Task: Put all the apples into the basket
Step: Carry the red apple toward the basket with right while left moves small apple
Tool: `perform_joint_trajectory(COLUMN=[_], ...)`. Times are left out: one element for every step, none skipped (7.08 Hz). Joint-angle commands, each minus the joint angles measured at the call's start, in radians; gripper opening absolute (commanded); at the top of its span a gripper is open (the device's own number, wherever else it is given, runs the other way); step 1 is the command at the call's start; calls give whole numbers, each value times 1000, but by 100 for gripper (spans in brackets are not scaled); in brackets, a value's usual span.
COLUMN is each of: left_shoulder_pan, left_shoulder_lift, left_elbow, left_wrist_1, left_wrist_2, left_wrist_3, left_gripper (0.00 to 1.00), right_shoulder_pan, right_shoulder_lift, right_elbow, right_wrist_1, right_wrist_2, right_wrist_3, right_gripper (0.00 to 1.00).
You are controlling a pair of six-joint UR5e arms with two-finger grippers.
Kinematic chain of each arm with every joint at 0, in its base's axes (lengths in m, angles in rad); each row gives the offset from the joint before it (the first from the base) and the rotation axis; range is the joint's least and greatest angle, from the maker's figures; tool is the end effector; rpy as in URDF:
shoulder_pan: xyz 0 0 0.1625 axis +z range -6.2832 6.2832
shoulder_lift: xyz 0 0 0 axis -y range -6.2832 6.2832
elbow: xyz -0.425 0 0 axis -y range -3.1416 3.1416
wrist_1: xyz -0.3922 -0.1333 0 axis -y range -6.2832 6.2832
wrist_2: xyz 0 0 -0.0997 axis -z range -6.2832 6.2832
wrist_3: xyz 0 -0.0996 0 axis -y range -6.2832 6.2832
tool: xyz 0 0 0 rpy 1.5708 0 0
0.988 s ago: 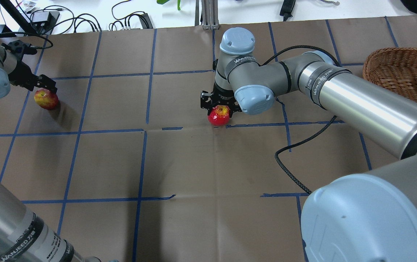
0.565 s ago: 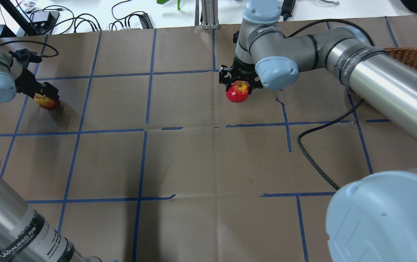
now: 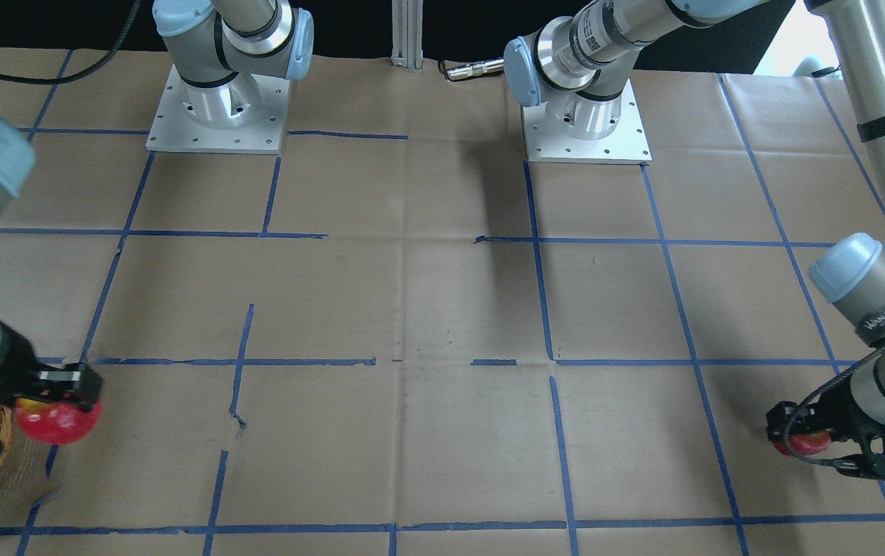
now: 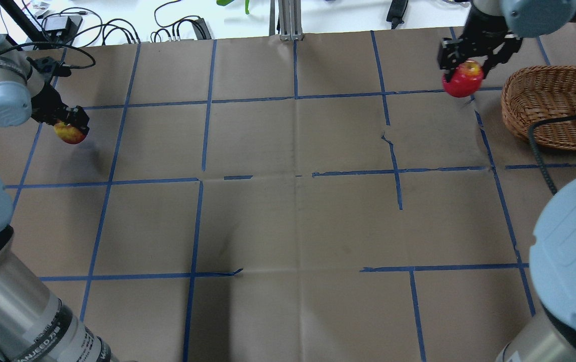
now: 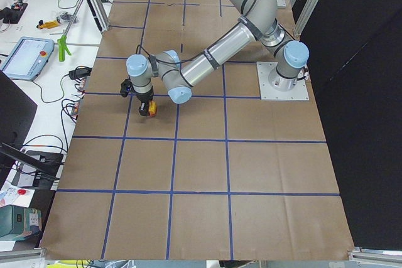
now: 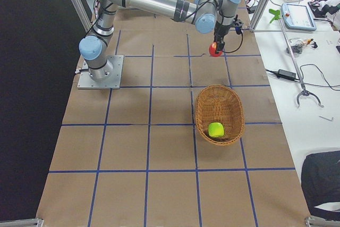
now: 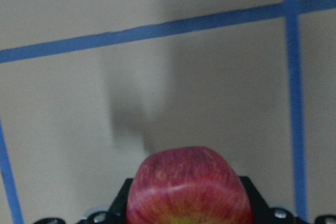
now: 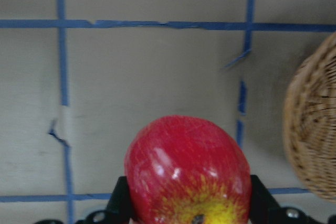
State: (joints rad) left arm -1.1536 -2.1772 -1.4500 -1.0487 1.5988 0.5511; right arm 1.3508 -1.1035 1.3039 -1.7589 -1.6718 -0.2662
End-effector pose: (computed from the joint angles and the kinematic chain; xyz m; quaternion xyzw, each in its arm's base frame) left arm 0.1612 -0.6858 0.2328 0.0666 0.9975 -0.0096 0.0209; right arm -0.0269 -0.6849 0.3636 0.0234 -0.9984 -0.0181 0.0475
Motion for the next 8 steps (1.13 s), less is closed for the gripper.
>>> perform_joint_trajectory(left_shoulder_pan=[-264, -437, -572, -669, -730, -748, -758, -759], left_shoulder_lift=[150, 167, 149, 105, 38, -16, -48, -49], left_elbow=[-4, -4, 0, 2, 0, 0, 0, -3], left_wrist_1=[-179, -197, -189, -179, -136, -114, -94, -94], left_wrist_2=[6, 3, -9, -13, -25, -51, -56, -101], left_wrist_3=[-319, -473, -607, -681, -694, -697, -707, -724], left_gripper=[27, 27, 26, 26, 26, 26, 26, 27], right_shoulder_pan=[-193, -246, -283, -314, -349, -369, -374, -375], right_shoulder_lift=[42, 74, 106, 147, 163, 168, 185, 198], right_elbow=[-11, -18, -14, -14, 0, 17, 21, 21], right_wrist_1=[-98, -143, -212, -231, -225, -226, -269, -277], right_wrist_2=[-60, -55, -46, -45, -36, -14, -8, -8], right_wrist_3=[-317, -367, -408, -438, -444, -500, -511, -512], right_gripper=[14, 14, 14, 14, 17, 22, 24, 28])
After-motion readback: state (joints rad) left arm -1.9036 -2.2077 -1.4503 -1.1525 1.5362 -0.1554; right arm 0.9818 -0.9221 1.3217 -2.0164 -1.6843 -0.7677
